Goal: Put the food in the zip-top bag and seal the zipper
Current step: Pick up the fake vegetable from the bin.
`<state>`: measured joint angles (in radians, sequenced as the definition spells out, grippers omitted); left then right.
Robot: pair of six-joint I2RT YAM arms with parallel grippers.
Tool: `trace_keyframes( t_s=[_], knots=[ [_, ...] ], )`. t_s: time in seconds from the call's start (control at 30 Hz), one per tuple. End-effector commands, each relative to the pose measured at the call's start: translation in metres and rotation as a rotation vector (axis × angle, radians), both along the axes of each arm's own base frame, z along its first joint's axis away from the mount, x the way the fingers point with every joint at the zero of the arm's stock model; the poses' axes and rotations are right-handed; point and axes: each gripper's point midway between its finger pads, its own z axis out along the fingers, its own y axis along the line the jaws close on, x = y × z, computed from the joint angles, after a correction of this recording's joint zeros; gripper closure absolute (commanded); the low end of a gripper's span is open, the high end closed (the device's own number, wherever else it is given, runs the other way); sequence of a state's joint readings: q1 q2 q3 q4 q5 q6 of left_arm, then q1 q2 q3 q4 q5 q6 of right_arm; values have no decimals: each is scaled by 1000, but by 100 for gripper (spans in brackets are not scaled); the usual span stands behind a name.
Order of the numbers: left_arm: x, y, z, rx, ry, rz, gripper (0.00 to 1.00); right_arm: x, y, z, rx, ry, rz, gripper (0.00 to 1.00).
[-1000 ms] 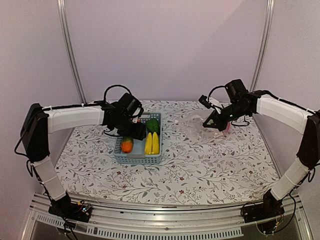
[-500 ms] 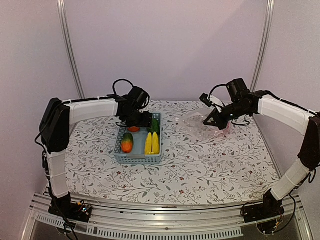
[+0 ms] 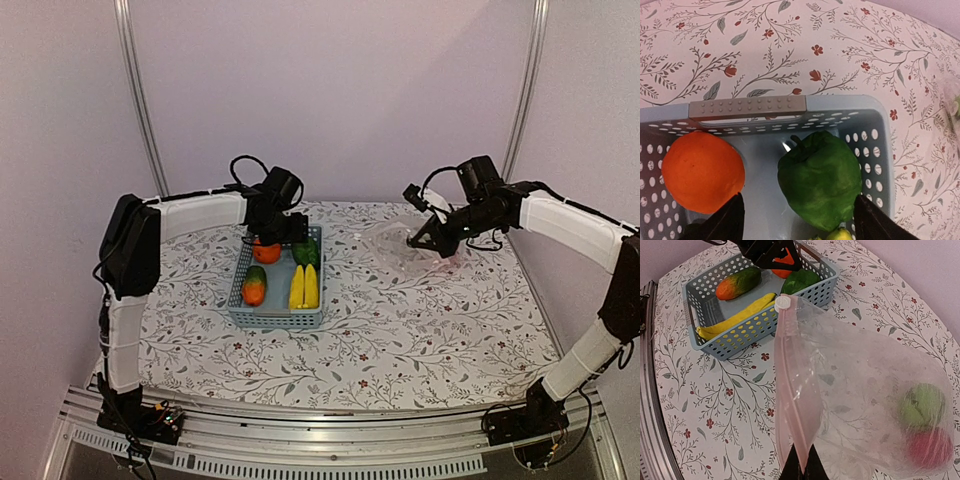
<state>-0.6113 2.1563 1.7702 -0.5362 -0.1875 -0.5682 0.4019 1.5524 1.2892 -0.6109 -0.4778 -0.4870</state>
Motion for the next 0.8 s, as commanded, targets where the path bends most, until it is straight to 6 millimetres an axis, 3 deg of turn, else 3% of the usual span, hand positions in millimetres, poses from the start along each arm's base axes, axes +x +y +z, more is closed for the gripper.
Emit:
trace_keyframes(
  t_s=[0.0, 0.77],
  knots=[
    [8, 5, -10, -15, 30, 46, 25, 1, -6, 10, 13, -27, -22, 100],
    [19, -25, -58, -101, 139, 33, 23, 3, -11, 11, 17, -29, -33, 100]
  ],
)
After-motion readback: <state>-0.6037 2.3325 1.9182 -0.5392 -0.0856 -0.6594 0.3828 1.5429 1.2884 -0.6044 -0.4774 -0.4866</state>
